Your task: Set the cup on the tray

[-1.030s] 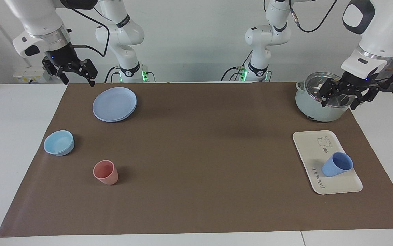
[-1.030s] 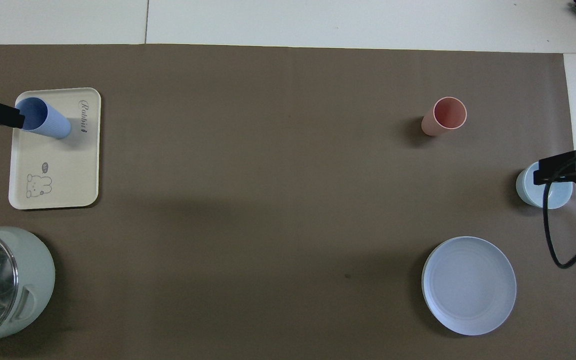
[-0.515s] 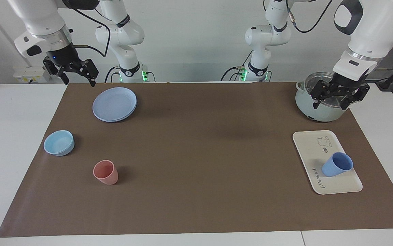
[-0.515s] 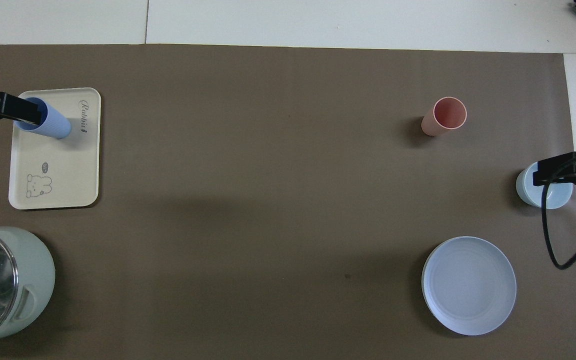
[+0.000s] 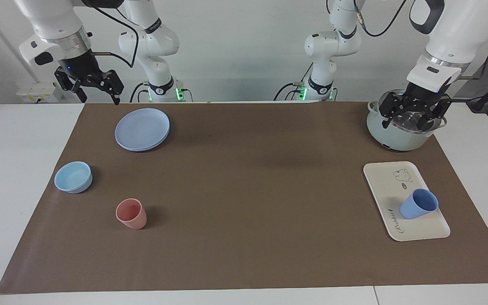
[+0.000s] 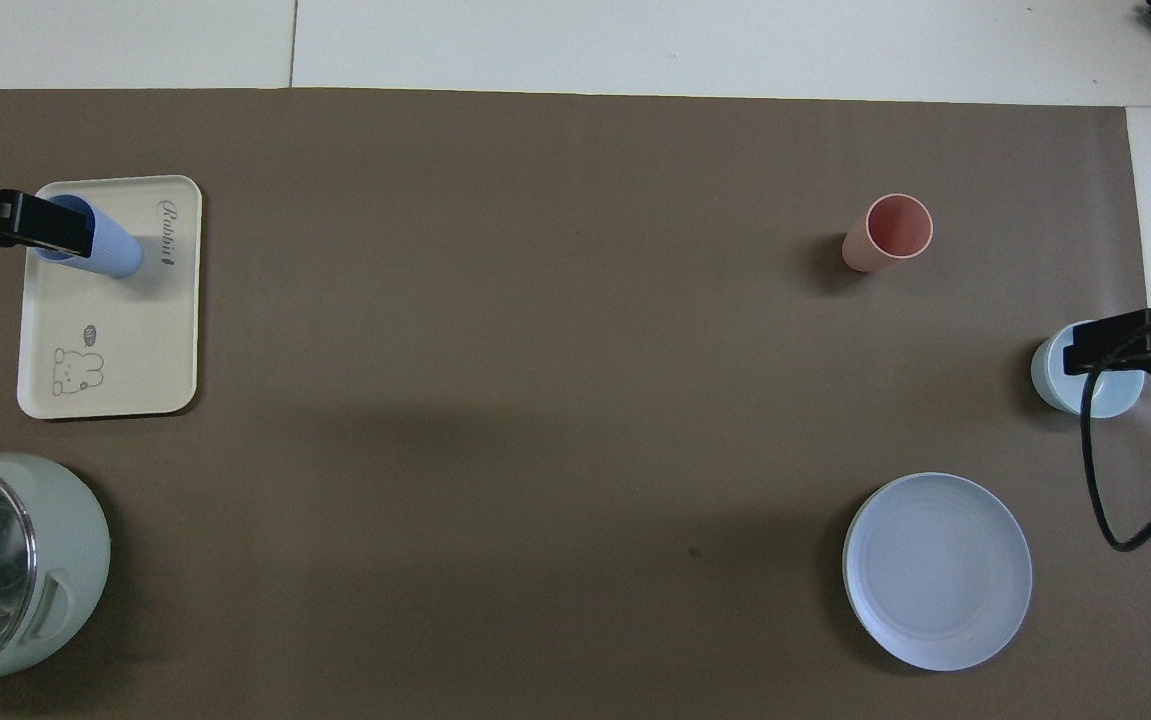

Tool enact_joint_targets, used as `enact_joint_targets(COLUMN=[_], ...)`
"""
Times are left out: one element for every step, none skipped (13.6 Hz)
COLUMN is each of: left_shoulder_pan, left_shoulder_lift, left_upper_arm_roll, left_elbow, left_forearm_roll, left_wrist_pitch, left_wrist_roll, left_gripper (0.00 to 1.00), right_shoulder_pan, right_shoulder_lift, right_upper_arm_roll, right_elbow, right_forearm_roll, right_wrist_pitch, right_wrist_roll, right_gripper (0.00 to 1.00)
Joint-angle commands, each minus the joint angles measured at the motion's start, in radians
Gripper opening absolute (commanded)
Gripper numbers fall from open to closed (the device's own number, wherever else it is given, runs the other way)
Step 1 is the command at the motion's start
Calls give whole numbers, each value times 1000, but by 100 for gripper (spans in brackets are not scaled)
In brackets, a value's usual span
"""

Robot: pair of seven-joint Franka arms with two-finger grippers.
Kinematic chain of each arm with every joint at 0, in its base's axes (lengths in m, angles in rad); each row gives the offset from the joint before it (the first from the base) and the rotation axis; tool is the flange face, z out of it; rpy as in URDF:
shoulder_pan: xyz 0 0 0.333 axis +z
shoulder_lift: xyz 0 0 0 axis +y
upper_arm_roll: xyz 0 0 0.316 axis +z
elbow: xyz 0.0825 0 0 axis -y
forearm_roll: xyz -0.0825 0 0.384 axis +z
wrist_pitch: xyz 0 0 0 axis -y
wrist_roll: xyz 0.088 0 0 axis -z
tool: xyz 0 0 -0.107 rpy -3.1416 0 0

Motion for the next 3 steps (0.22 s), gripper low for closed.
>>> enact_joint_targets(left_shoulder_pan=[25,33,45], left_shoulder_lift=[-26,-22,-19], left_upper_arm_roll=[-29,-31,-36], left_elbow=[-33,-30,-22], left_forearm_roll=[-1,3,-3], left_wrist_pitch=[-14,-11,-14], left_wrist_roll=[-13,-11,-11], left_gripper=[100,100,100], right_shoulder_pan=[-9,-9,-7], right_shoulder_lift=[-20,-20,-20], right_upper_arm_roll=[1,1,1], right_elbow=[-20,-20,-20], right_forearm_roll=[17,17,16], right_wrist_pitch=[-4,-4,-4], right_wrist_roll=[-9,-8,-6], right_gripper=[100,100,100])
